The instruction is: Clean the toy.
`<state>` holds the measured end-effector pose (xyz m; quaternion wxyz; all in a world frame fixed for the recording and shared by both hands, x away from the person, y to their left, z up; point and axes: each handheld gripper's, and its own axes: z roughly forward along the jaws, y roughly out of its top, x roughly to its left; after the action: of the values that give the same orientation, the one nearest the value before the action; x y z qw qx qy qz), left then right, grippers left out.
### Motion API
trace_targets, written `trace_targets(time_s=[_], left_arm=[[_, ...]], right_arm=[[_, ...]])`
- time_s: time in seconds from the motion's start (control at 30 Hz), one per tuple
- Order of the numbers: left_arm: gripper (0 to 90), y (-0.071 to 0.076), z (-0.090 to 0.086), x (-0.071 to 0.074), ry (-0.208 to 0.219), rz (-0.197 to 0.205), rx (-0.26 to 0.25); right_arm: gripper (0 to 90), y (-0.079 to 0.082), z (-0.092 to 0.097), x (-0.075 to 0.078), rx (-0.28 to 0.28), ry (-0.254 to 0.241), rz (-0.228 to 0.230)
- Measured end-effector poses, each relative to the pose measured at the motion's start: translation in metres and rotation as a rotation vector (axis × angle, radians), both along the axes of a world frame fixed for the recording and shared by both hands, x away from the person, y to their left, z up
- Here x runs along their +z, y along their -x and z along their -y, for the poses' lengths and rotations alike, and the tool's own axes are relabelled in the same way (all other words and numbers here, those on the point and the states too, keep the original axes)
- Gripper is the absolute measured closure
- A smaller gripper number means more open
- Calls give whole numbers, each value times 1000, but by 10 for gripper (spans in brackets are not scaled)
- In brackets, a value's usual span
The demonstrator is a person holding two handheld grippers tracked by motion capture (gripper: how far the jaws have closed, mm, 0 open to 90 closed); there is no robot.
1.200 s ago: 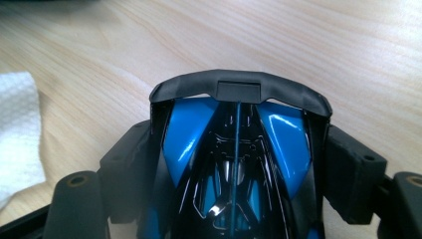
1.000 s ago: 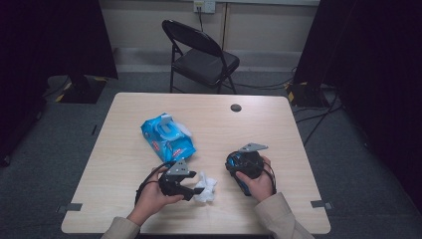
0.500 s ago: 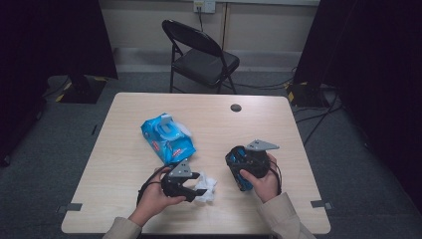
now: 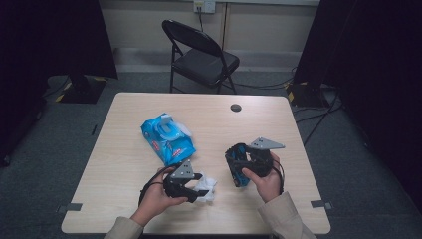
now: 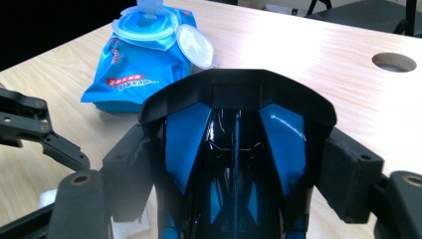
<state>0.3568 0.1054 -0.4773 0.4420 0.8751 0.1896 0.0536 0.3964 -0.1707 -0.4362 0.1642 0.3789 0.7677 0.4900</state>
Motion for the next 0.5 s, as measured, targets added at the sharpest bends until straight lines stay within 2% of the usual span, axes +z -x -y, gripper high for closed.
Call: trace_targets(time_s=[0.2,0.23,0.3,0.37,0.43,0.5], left_arm=[[439,1,5,-7,-50,4,-21],[489,1,4,-10,-89,-2,-23],[509,2,3,-13,-100,-14,-30],[536,4,4,-19,-135,-11,-39],[577,5,4,-20,-120,-10,-46],[715,6,4,-19,-129,-20,-63]], right_arm=[[257,2,0,2,15,-14,7],[257,3,1,2,21,-21,6],[257,4,2,2,23,-30,2],[257,6,2,2,29,-35,1],[257,7,3,2,35,-41,-1],[257,8,3,3,40,-46,1]])
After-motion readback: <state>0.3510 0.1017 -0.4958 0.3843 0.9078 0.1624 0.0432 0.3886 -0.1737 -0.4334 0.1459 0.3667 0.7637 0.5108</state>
